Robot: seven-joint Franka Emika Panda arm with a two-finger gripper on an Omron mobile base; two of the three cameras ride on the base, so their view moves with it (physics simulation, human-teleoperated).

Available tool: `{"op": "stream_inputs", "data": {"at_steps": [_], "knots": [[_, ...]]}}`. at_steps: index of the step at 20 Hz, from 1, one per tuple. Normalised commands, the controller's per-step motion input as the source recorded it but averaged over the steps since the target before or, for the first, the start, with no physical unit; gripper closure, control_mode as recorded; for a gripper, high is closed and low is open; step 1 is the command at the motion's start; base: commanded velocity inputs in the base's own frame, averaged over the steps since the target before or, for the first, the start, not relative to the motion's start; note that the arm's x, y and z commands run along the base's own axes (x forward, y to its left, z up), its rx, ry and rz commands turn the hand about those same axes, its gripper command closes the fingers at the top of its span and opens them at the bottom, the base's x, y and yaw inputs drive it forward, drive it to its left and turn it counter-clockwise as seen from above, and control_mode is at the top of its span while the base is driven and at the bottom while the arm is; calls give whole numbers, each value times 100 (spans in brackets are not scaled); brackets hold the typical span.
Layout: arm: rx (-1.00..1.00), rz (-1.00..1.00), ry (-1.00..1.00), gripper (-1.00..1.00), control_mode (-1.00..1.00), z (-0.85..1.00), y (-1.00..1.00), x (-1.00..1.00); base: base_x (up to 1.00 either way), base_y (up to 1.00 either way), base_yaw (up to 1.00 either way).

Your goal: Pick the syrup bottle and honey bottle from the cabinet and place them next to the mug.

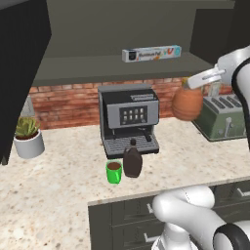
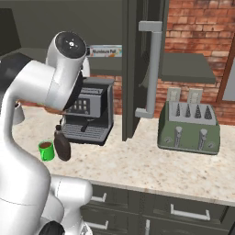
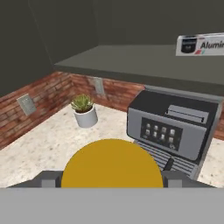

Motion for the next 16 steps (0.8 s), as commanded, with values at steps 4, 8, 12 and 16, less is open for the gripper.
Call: {"op": "stream_inputs", "data": {"at_steps": [4, 8, 12, 16], "knots": [[-9, 6, 16, 100, -100, -48, 0, 0, 0, 0, 0], [-2, 4, 0, 100, -100, -48, -4, 0, 0, 0, 0], [0, 4, 0, 100, -100, -67, -9, 0, 0, 0, 0], [0, 5, 0, 100, -100, -75, -5, 0, 0, 0, 0]]}}
